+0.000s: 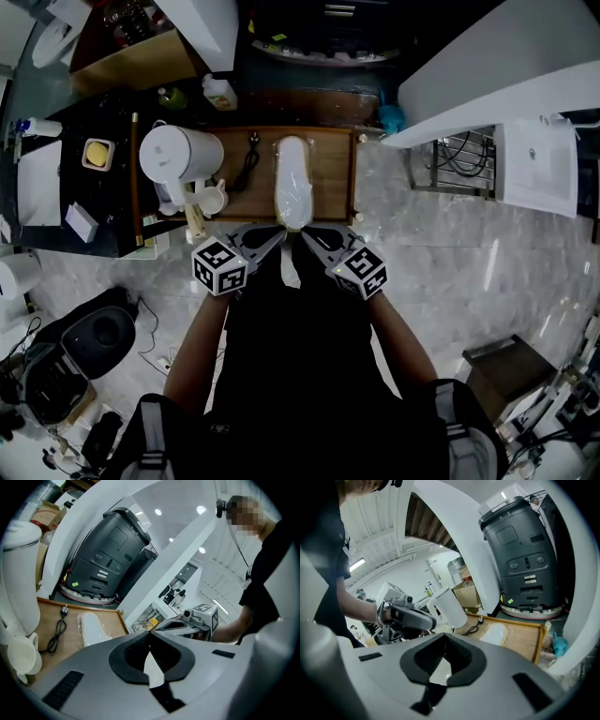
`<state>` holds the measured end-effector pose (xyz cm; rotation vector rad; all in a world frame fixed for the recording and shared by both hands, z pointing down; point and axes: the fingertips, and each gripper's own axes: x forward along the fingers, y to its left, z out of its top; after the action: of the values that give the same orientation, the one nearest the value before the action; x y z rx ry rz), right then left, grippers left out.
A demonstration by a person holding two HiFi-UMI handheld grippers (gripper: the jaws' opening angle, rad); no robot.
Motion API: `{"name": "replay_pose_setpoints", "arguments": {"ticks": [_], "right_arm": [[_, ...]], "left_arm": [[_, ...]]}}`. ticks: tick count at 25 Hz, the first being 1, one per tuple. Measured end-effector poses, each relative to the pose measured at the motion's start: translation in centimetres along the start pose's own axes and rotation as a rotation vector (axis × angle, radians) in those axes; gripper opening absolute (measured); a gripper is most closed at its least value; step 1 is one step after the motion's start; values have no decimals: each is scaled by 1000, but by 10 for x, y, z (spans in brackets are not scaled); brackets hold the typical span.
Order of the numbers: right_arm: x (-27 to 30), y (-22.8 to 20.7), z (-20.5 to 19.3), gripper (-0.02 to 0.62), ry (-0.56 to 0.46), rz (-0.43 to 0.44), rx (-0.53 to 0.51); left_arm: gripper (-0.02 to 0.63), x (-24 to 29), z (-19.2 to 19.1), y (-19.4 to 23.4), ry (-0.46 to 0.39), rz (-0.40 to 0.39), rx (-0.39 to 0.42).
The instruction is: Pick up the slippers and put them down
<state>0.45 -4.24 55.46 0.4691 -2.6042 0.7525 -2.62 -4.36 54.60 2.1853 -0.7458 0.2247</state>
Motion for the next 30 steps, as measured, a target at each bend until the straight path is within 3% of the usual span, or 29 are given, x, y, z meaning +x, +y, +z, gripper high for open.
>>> {"name": "replay_pose_setpoints", "arguments": {"ticks": [7,14,27,30], "right_arm": [[10,-18,-12,8,21,-29,41],[28,-33,-37,9,86,-21,25],[55,-65,-69,25,142,-50,91],[59,-74,-78,38,156,-68,107]], "left_arm": [[12,6,-16,23,18,-18,-61],[14,13,-22,54,12,42,-38],[18,28,-52,97,105,55,-71],[56,31,-62,102,135,43,-89]]}}
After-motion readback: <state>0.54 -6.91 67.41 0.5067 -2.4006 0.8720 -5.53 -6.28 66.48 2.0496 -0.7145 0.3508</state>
